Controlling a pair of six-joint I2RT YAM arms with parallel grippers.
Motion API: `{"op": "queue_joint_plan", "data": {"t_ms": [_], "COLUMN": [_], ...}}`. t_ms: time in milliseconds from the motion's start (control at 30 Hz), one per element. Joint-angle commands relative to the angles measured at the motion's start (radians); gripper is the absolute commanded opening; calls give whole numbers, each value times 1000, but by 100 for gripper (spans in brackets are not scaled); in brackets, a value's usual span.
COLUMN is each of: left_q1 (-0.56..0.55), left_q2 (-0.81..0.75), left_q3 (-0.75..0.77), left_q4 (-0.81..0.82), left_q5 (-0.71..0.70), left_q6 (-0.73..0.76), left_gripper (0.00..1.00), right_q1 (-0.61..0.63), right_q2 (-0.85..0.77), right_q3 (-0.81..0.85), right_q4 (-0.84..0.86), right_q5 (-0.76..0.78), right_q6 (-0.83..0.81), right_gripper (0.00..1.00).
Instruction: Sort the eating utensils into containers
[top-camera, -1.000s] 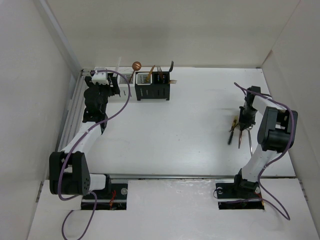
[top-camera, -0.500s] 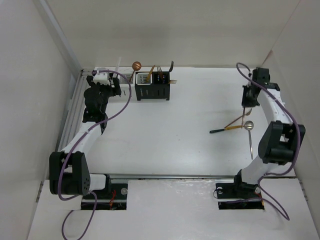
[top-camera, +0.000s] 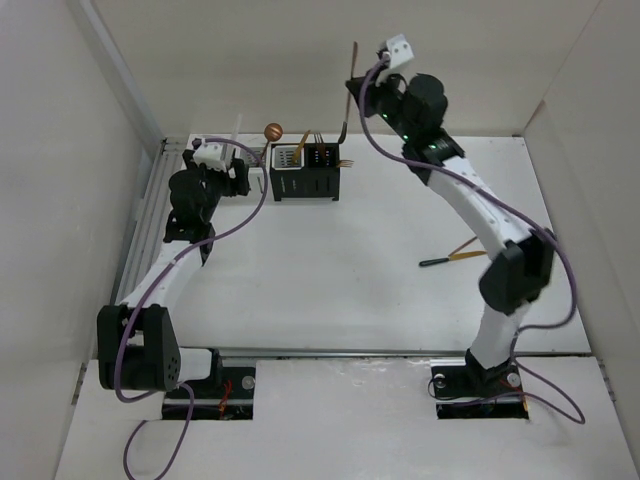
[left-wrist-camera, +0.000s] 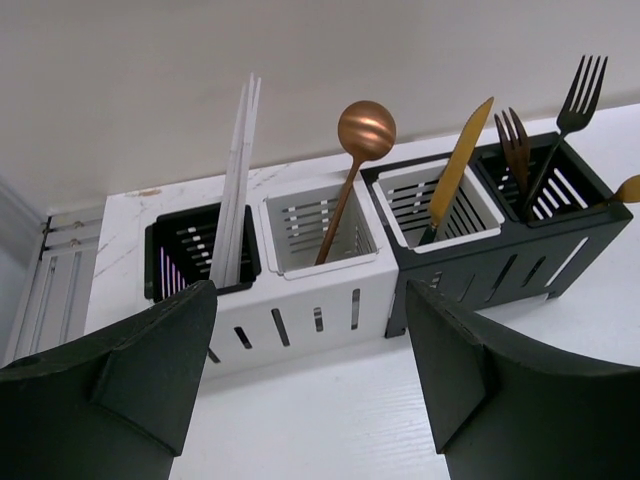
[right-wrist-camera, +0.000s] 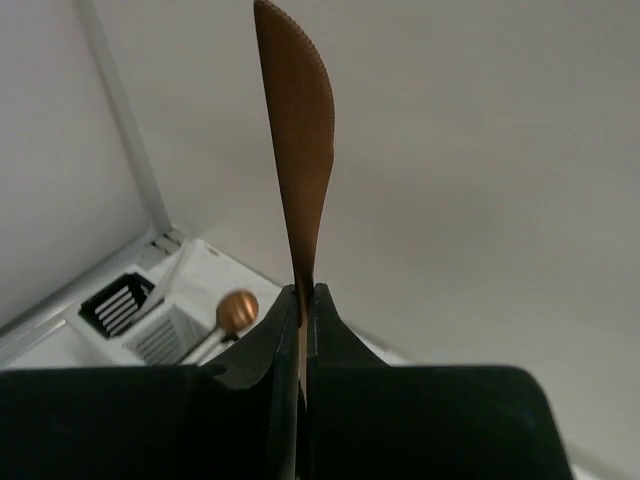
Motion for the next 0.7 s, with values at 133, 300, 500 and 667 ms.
{"op": "queue_joint_plan", "data": {"t_ms": [133,300,500,667], "left_q1": [6,15,15,15], "left_q2": [-78,-106,-115,-115], "left_q3": [33,15,-4,-4], "left_q4": [-79,-99,-78,-69], "left_q5": [-56,-94,-116,-125], "left_q6": [32,41,41,41], "left_gripper": [73,75,75,76], "right_q1": [111,146,156,156], "right_q2": [414,586,605,556], "right_q3": [304,355,267,162], "right_q4": [411,498,498,498], "right_q5": [-63,-36,-23,-33], "right_q6": [48,48,48,48], "right_gripper": [0,0,0,22]}}
